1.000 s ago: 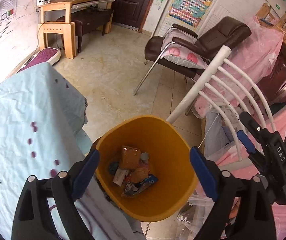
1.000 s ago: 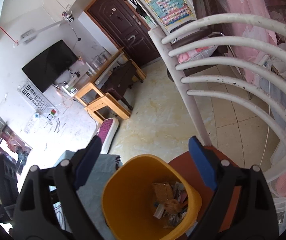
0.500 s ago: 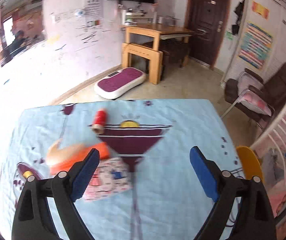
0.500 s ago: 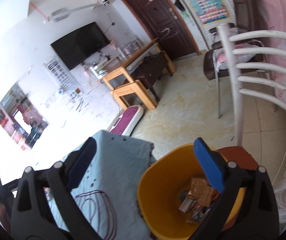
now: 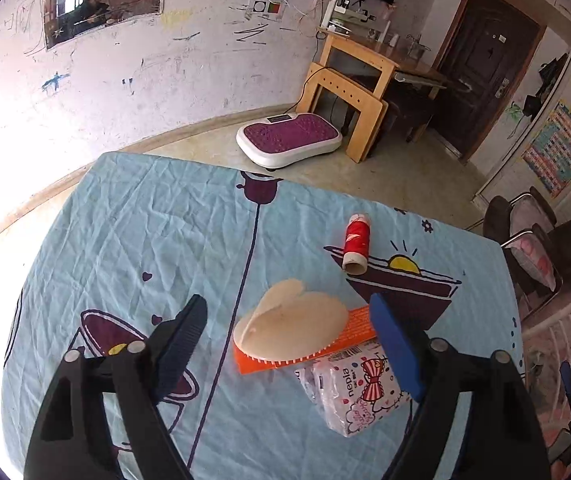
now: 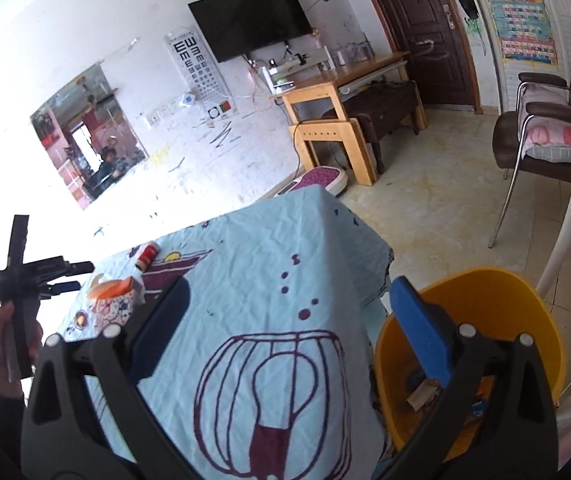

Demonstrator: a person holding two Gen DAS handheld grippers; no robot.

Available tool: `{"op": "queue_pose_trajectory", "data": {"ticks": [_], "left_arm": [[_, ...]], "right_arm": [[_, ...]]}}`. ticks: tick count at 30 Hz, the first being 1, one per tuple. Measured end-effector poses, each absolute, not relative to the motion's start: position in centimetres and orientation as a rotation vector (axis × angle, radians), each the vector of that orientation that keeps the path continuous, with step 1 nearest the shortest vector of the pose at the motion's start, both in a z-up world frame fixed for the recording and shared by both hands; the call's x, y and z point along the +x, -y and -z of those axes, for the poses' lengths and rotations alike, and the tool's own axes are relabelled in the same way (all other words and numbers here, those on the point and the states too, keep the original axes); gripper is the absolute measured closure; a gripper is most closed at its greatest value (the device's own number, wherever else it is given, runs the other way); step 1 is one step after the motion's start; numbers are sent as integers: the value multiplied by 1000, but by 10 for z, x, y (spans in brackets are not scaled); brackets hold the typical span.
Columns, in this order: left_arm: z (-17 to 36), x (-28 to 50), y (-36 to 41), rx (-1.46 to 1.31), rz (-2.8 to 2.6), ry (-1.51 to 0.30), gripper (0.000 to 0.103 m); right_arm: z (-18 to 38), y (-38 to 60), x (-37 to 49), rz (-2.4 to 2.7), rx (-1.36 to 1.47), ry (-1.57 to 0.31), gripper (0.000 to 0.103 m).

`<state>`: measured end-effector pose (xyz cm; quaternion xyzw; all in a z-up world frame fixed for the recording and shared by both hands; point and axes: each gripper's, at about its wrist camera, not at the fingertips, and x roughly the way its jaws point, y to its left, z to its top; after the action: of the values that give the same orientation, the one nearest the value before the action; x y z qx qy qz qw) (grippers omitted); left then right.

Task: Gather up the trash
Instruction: 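Move both tools back over the trash on the table, then grasp the white brush with the left tool while the right grasps the Hello Kitty tissue pack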

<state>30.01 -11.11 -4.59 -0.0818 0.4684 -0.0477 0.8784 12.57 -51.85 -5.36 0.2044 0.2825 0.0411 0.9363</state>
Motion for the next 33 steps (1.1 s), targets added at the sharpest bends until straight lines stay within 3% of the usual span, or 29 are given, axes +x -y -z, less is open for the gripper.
{"op": "queue_pose_trajectory", "data": {"ticks": [1,6,10,13,33], "left_arm": [[49,303,111,-169,98,-985,39],[59,313,111,-172,110,-1002,51],[63,315,113,-152,124,-1004,79],[63,315,108,-165,142,-995,84],[70,288,43,-360,262,-961,86]], "right_arm": [[54,516,127,-93,414,-583,7],[53,501,129,-114,396,-597,7],[53,488,129,-142,386,-605,7],[49,472,130,-170,364,-607,7],[52,263,211,-456,-55,-829,7]]}}
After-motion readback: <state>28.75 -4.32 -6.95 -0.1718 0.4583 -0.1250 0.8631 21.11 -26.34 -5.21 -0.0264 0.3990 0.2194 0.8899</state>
